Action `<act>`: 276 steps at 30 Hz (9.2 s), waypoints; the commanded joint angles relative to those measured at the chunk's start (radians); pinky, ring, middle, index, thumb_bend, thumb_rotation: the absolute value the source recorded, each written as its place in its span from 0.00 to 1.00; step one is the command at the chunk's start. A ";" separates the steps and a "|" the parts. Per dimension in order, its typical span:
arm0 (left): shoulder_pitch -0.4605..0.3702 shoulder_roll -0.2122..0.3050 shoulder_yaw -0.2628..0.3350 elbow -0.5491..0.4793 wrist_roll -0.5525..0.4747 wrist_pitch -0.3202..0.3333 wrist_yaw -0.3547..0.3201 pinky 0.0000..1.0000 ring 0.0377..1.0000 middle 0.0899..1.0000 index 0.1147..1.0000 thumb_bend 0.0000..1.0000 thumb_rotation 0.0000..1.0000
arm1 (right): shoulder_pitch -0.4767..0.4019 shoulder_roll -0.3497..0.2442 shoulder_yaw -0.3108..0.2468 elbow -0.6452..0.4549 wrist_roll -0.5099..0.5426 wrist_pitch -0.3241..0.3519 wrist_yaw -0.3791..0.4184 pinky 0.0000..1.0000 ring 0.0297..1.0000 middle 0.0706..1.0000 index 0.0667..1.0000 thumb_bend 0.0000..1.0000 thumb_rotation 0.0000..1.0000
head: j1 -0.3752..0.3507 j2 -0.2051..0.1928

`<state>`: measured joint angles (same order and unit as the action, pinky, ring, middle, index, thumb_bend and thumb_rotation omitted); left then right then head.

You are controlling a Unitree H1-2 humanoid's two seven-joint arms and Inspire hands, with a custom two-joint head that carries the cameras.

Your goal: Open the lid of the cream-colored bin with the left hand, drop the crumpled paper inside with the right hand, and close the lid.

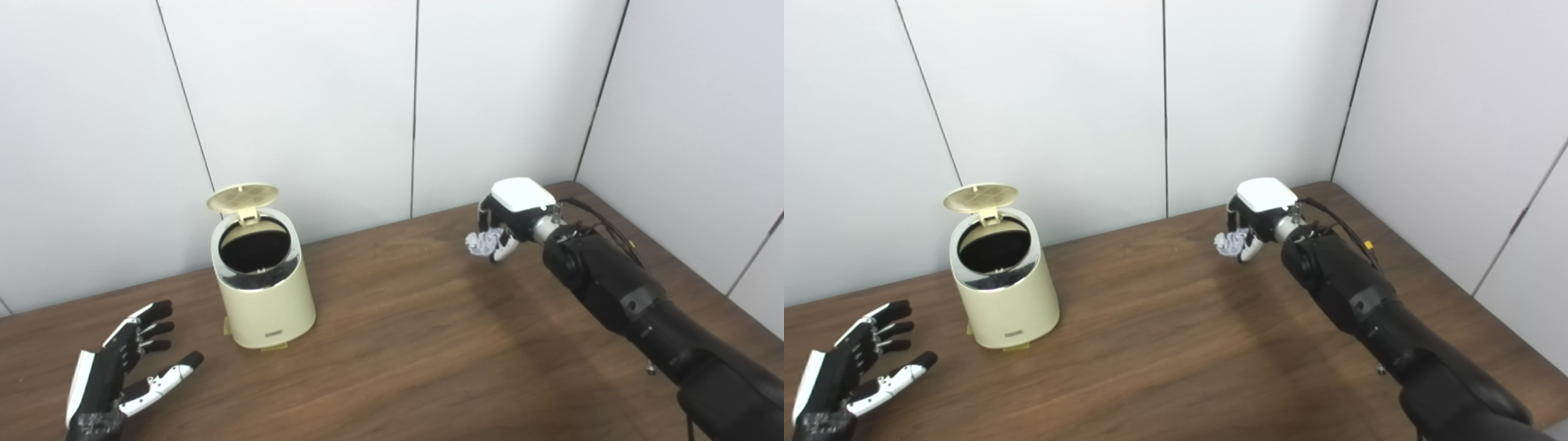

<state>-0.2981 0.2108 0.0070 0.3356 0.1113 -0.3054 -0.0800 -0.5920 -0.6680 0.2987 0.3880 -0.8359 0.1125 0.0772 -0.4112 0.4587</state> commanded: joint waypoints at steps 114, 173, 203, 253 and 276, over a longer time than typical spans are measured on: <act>-0.001 -0.119 -0.079 0.018 0.079 -0.022 0.117 0.60 0.76 0.83 0.82 0.80 0.26 | -0.146 0.437 0.023 -0.304 0.101 0.004 0.067 0.57 0.62 0.63 0.65 0.86 0.21 | 0.371 -0.012; -0.342 -0.064 -0.085 -0.066 0.222 0.119 0.122 0.88 0.99 1.00 1.00 0.88 0.32 | 0.210 0.427 -0.179 -0.274 0.461 -0.169 -0.026 0.53 0.64 0.73 0.76 0.85 0.19 | 0.405 -0.005; -0.413 0.012 -0.190 -0.087 0.347 0.147 0.036 0.81 0.92 0.89 0.86 0.99 0.62 | 0.210 0.430 -0.183 -0.279 0.443 -0.145 -0.024 0.52 0.61 0.70 0.75 0.86 0.20 | 0.384 -0.006; -0.375 0.161 -0.332 -0.179 0.704 0.029 0.049 1.00 0.99 0.81 0.80 0.93 0.65 | 0.202 0.446 -0.172 -0.283 0.411 -0.097 -0.019 0.50 0.60 0.71 0.76 0.85 0.27 | 0.364 0.030; -0.339 0.170 -0.350 -0.200 0.708 -0.008 0.007 0.98 0.95 0.77 0.77 0.95 0.62 | 0.203 0.445 -0.171 -0.282 0.414 -0.097 -0.021 0.50 0.60 0.72 0.76 0.86 0.28 | 0.362 0.041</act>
<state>-0.6009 0.3625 -0.3492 0.1679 0.8144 -0.3053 -0.0776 -0.3506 -0.2184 0.1352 0.1413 -0.4233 0.0332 0.0787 -0.0491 0.5001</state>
